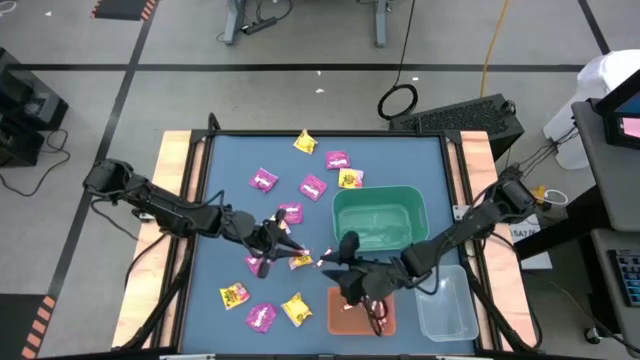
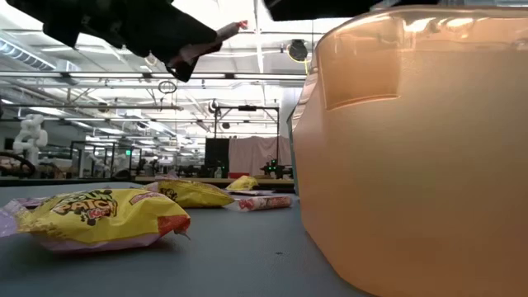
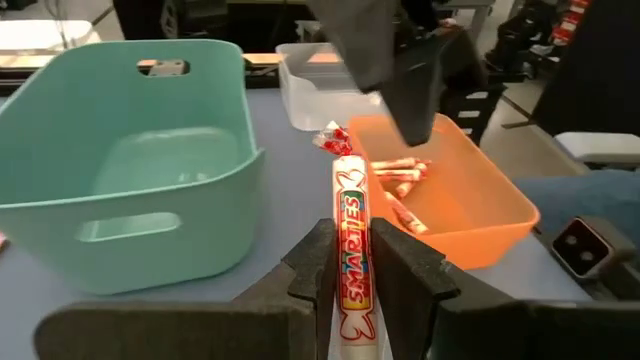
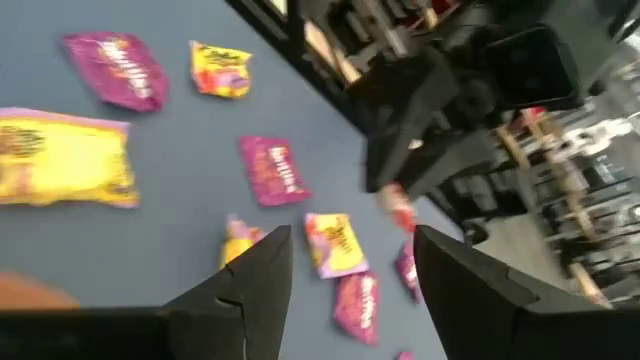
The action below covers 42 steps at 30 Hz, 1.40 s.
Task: Sort candy
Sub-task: Put the white candy into the orange bin
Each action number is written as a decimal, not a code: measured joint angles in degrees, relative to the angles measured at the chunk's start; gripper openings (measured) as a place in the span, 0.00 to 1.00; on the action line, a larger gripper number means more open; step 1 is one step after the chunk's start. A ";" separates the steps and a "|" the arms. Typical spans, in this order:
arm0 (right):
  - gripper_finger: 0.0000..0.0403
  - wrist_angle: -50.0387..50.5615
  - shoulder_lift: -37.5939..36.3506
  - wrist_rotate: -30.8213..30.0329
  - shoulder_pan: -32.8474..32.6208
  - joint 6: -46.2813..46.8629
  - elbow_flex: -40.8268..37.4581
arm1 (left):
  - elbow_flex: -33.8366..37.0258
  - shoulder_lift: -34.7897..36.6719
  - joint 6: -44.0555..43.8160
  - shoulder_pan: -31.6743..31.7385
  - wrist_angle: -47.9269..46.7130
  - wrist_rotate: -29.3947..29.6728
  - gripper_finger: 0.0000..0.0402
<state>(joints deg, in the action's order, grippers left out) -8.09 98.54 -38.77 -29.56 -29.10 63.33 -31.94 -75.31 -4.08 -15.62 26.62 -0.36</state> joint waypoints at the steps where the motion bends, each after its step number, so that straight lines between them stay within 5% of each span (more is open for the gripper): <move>1: 0.50 -1.22 0.49 -0.04 0.49 -1.52 0.00 | 0.00 0.00 -0.07 -0.36 0.00 0.00 0.17; 8: 0.49 -8.32 3.62 0.39 3.27 -8.05 0.00 | -0.02 0.00 -0.13 -2.32 0.12 0.04 0.17; 22: 0.48 -16.20 6.25 11.22 6.89 -13.01 0.00 | -0.02 0.00 -3.10 -2.53 -0.10 0.42 0.17; 42: 0.13 -15.22 6.25 15.17 8.16 -5.86 0.00 | -0.02 0.00 -4.66 -2.53 -0.78 0.55 0.17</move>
<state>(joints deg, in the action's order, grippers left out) -23.31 104.79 -23.59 -21.41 -34.96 63.33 -31.97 -75.31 -8.73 -18.15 25.85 0.19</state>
